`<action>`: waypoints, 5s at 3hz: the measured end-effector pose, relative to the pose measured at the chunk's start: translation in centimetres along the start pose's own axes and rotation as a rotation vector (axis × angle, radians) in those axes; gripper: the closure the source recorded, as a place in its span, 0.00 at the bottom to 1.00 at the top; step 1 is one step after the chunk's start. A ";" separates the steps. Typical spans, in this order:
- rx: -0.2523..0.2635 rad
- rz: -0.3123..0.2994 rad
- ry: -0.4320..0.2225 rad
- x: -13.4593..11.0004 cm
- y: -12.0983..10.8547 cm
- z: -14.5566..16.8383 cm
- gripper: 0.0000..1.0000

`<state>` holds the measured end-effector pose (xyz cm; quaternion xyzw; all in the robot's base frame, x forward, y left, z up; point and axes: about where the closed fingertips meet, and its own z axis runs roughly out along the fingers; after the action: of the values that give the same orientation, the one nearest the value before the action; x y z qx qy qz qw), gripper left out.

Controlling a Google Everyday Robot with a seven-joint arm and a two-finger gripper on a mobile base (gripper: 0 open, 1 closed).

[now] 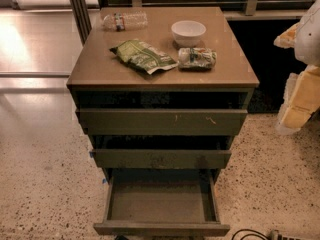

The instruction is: Close bottom drawer

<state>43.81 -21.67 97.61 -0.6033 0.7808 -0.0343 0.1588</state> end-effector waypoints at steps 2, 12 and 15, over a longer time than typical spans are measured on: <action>-0.042 0.062 -0.028 1.3 2.3 4.7 0.00; -0.448 0.401 -0.195 11.7 10.6 41.1 0.00; -0.462 0.480 -0.266 10.4 15.2 45.0 0.00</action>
Offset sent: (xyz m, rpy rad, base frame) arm -0.0241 -0.0041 -0.1342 0.0990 0.1444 -0.0900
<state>40.39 -21.27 49.10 -0.4221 0.8598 0.2602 0.1218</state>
